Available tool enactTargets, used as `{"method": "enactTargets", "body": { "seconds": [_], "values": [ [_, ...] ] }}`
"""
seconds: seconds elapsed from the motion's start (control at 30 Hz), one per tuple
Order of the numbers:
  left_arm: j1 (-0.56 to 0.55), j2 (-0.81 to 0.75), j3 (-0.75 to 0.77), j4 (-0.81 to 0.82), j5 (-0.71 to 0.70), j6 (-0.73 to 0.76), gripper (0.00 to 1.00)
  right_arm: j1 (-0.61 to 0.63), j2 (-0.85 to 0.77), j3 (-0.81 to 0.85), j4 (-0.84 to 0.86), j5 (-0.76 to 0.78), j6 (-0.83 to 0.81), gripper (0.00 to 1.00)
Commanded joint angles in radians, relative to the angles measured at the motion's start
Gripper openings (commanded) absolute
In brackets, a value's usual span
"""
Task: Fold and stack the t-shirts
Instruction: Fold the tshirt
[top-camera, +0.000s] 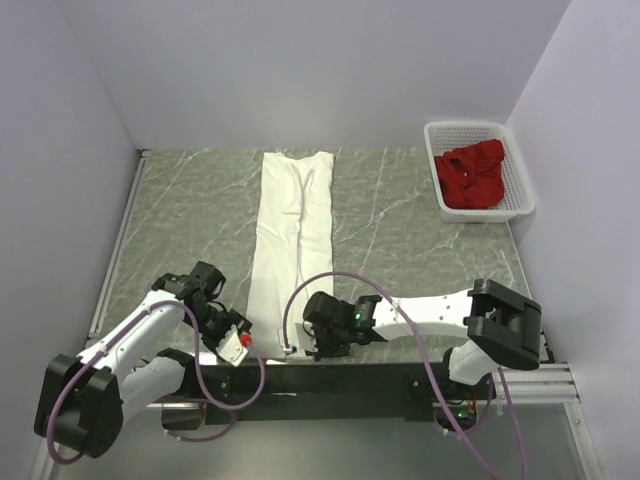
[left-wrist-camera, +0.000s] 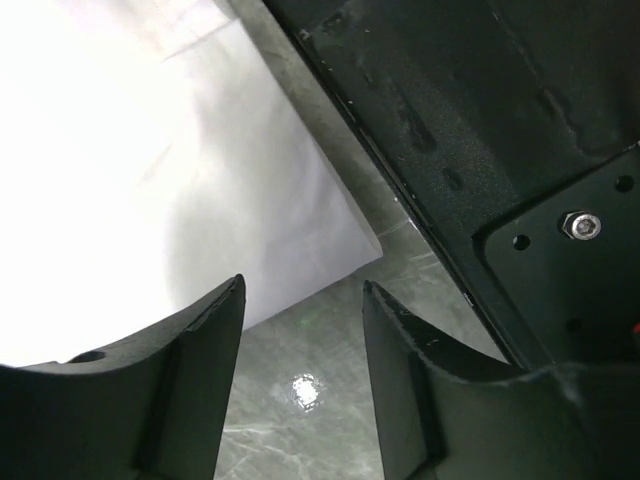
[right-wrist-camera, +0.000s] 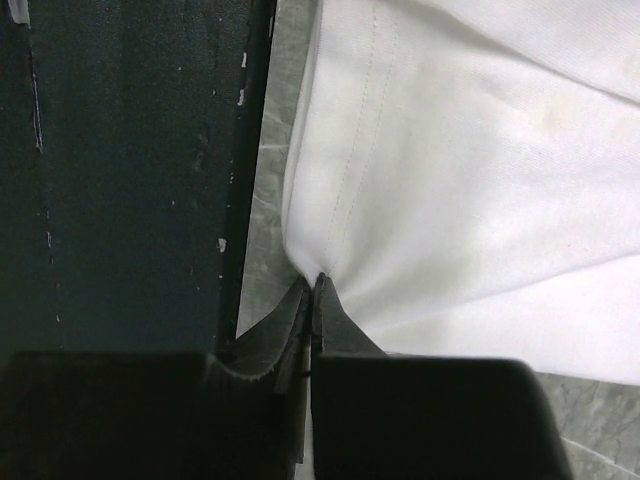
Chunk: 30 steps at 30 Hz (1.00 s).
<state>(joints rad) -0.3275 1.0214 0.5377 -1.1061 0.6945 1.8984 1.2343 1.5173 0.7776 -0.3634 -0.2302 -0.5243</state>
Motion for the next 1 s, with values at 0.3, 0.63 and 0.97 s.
{"method": "enactTargets", "body": {
  "seconds": [0.3,0.63,0.97],
  "values": [
    [-0.107,-0.001,-0.048,0.031,-0.016,0.099,0.54,-0.032,0.027,0.023,-0.058,-0.029,0.004,0.0],
    [-0.208,0.074,-0.074,0.175,-0.05,-0.013,0.45,-0.042,0.027,0.02,-0.058,-0.043,0.0,0.0],
    [-0.219,0.078,-0.05,0.183,-0.01,-0.027,0.03,-0.047,0.012,0.032,-0.075,-0.067,0.017,0.0]
  ]
}}
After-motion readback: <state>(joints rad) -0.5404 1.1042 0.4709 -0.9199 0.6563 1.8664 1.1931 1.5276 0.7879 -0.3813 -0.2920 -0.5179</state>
